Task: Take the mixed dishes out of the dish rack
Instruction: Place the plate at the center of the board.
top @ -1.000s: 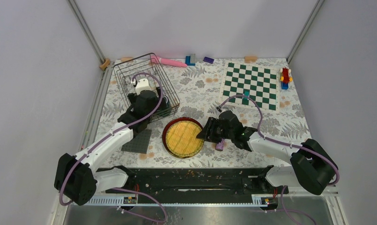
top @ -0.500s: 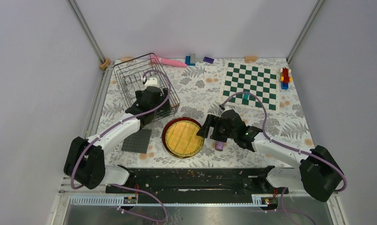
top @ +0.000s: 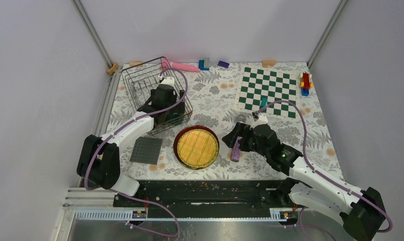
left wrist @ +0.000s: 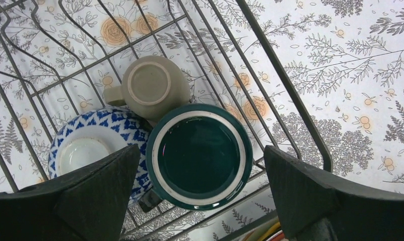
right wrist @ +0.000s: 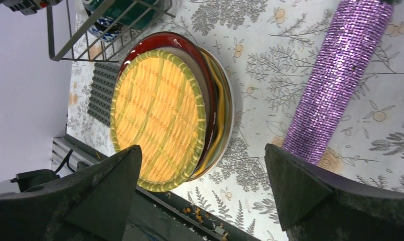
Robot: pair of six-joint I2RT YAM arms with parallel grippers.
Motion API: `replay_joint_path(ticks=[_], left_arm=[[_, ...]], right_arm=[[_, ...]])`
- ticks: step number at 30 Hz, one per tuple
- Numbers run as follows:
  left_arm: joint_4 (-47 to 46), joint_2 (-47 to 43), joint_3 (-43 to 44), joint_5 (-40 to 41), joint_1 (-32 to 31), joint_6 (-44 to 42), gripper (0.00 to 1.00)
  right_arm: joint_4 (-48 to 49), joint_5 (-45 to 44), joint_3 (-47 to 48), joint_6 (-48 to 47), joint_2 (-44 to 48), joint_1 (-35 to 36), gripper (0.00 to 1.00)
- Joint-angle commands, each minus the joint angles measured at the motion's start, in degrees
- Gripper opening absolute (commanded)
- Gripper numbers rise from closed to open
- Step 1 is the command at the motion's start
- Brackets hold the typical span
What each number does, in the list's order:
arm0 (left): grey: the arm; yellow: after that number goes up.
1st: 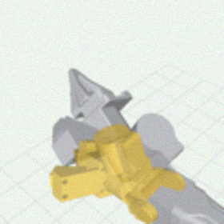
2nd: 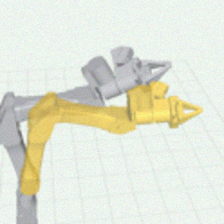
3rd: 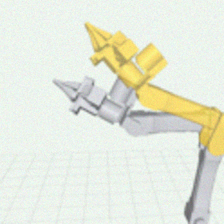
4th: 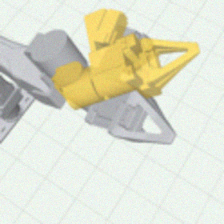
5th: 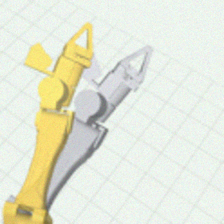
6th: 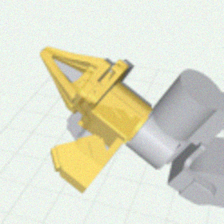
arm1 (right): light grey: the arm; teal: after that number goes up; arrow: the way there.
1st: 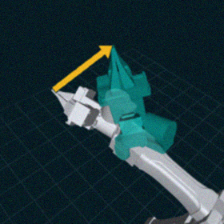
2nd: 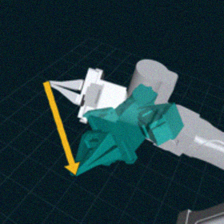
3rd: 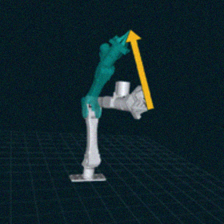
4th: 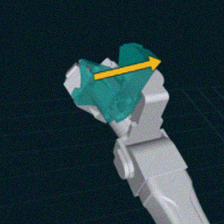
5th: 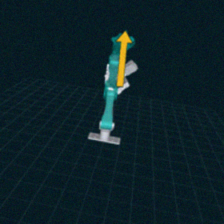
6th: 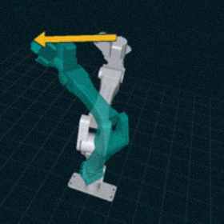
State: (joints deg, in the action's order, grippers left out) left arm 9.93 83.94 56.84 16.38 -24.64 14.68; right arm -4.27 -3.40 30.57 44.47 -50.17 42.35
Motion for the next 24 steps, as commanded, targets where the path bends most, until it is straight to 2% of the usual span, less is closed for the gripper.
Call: replay_joint_path(ticks=[1, 24], left_arm=[[-0.77, 1.73, 4.06, -3.88, 1.29, -3.04, 0.99], [7.32, 14.02, 11.50, 0.46, 1.53, -3.14, 0.99]], right_arm=[[-1.23, -3.54, -0.90, -1.87, 2.10, 0.29, 0.99], [-1.49, -4.15, -0.34, -1.66, 1.98, 0.31, 1.00]])
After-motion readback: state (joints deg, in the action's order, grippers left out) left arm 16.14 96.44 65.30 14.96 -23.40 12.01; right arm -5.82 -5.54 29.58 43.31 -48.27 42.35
